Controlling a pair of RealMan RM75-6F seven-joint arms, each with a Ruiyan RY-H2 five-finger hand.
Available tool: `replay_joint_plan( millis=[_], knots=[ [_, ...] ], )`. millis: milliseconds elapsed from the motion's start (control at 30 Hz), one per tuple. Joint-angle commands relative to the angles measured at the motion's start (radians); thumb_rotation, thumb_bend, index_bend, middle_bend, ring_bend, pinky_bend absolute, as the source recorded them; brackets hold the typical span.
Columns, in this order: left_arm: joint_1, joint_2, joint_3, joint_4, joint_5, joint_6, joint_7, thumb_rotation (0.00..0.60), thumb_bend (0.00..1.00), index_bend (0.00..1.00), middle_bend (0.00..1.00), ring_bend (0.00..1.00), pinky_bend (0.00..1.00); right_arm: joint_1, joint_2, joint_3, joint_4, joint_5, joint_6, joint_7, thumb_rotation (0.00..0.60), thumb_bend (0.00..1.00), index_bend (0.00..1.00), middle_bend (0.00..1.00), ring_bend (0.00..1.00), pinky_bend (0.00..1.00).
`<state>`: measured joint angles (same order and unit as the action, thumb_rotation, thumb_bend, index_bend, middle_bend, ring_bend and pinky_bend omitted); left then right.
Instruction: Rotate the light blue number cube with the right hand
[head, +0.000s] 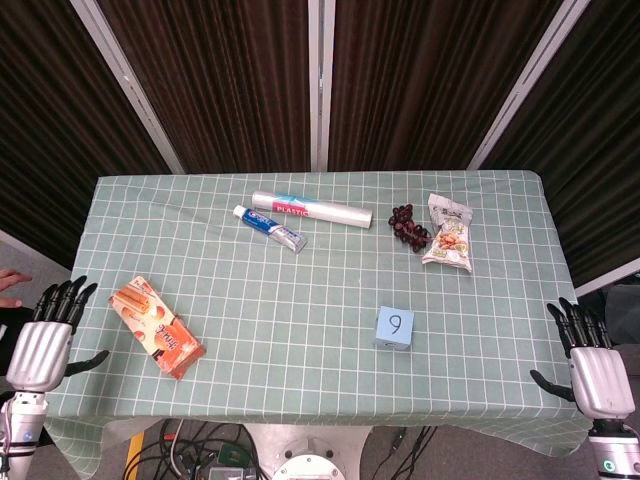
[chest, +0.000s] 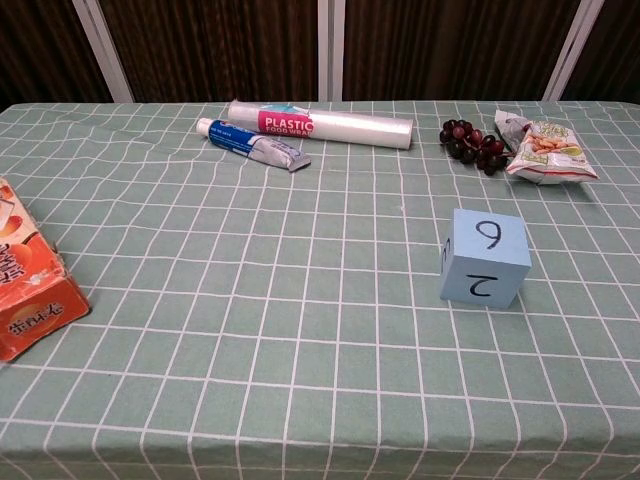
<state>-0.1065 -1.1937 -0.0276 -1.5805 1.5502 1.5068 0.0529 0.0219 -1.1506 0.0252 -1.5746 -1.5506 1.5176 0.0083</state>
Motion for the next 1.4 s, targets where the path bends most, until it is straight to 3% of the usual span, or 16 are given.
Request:
replay_joint_plan(
  millis=[33,100,167,233,333,367,400,467,500,533,600,667,800,967,1167,1400],
  knots=[
    [0.001,0.000,0.001,0.001,0.000,0.000,0.001,0.600,0.00,0.07,0.00,0.00,0.00,0.000,0.000,0.000,0.001,0.001,-0.001,0.001,0.586,0.07,0.00,0.00,0.00,0.00],
    [0.002,0.000,0.000,0.002,-0.002,0.002,-0.001,0.600,0.00,0.07,0.00,0.00,0.00,0.001,-0.001,0.000,0.002,0.001,-0.003,0.002,0.584,0.07,0.00,0.00,0.00,0.00],
    [0.001,0.002,-0.001,0.000,-0.002,0.002,0.000,0.600,0.00,0.07,0.00,0.00,0.00,0.003,0.000,-0.001,0.001,0.001,-0.008,0.000,0.586,0.14,0.00,0.00,0.00,0.00],
    [0.000,0.004,-0.001,-0.003,-0.001,0.000,0.001,0.600,0.00,0.07,0.00,0.00,0.00,0.005,0.002,-0.003,0.000,-0.003,-0.010,-0.004,0.590,0.34,0.00,0.00,0.00,0.00],
    [-0.003,0.007,-0.005,-0.006,-0.003,-0.002,0.000,0.600,0.00,0.07,0.00,0.00,0.00,0.009,0.006,-0.003,-0.006,-0.003,-0.017,-0.009,0.600,0.84,0.00,0.00,0.00,0.00],
    [-0.004,0.007,-0.006,-0.006,-0.003,-0.003,-0.001,0.600,0.00,0.07,0.00,0.00,0.00,0.011,0.009,-0.003,-0.014,0.006,-0.027,-0.018,0.600,0.96,0.00,0.00,0.00,0.00],
    [-0.005,0.006,-0.006,-0.005,-0.003,-0.004,-0.002,0.600,0.00,0.07,0.00,0.00,0.00,0.013,0.013,-0.002,-0.022,0.014,-0.036,-0.024,0.600,1.00,0.00,0.00,0.00,0.00],
    [-0.003,0.003,-0.002,-0.004,0.000,-0.003,-0.002,0.600,0.00,0.07,0.00,0.00,0.00,0.012,0.013,0.005,-0.035,0.031,-0.036,-0.041,0.600,1.00,0.00,0.05,0.01,0.02],
    [-0.002,0.001,0.000,-0.003,0.002,-0.002,-0.001,0.600,0.00,0.07,0.00,0.00,0.00,0.010,0.011,0.010,-0.034,0.033,-0.027,-0.056,0.600,1.00,0.00,0.13,0.07,0.09],
    [0.000,-0.001,0.003,0.001,0.003,0.000,-0.001,0.600,0.00,0.07,0.00,0.00,0.00,0.009,0.008,0.013,-0.030,0.032,-0.017,-0.072,0.600,1.00,0.00,0.26,0.17,0.20],
    [0.003,-0.006,0.005,0.012,-0.001,-0.002,-0.006,0.600,0.00,0.07,0.00,0.00,0.00,0.008,0.008,0.010,-0.023,0.030,-0.017,-0.100,0.600,1.00,0.00,0.54,0.46,0.50],
    [0.004,-0.010,0.005,0.020,-0.006,-0.004,-0.014,0.600,0.00,0.07,0.00,0.00,0.00,0.013,0.020,0.003,-0.024,0.035,-0.040,-0.131,0.600,1.00,0.00,0.68,0.62,0.63],
    [0.001,-0.016,0.005,0.029,-0.002,-0.007,-0.018,0.600,0.00,0.07,0.00,0.00,0.00,0.035,0.048,-0.017,-0.043,0.034,-0.103,-0.173,0.600,1.00,0.00,0.83,0.75,0.71],
    [-0.001,-0.015,0.004,0.032,-0.003,-0.010,-0.024,0.600,0.00,0.07,0.00,0.00,0.00,0.089,0.113,-0.050,-0.111,0.043,-0.243,-0.237,0.600,1.00,0.00,0.92,0.81,0.72],
    [-0.001,-0.015,0.005,0.031,0.000,-0.008,-0.022,0.600,0.00,0.07,0.00,0.00,0.00,0.196,0.197,-0.072,-0.235,0.053,-0.445,-0.301,0.600,1.00,0.00,0.93,0.82,0.72],
    [0.001,-0.010,0.004,0.029,-0.003,-0.006,-0.020,0.600,0.00,0.07,0.00,0.00,0.00,0.320,0.226,-0.072,-0.340,0.082,-0.640,-0.364,0.600,1.00,0.00,0.93,0.82,0.72]
  ],
)
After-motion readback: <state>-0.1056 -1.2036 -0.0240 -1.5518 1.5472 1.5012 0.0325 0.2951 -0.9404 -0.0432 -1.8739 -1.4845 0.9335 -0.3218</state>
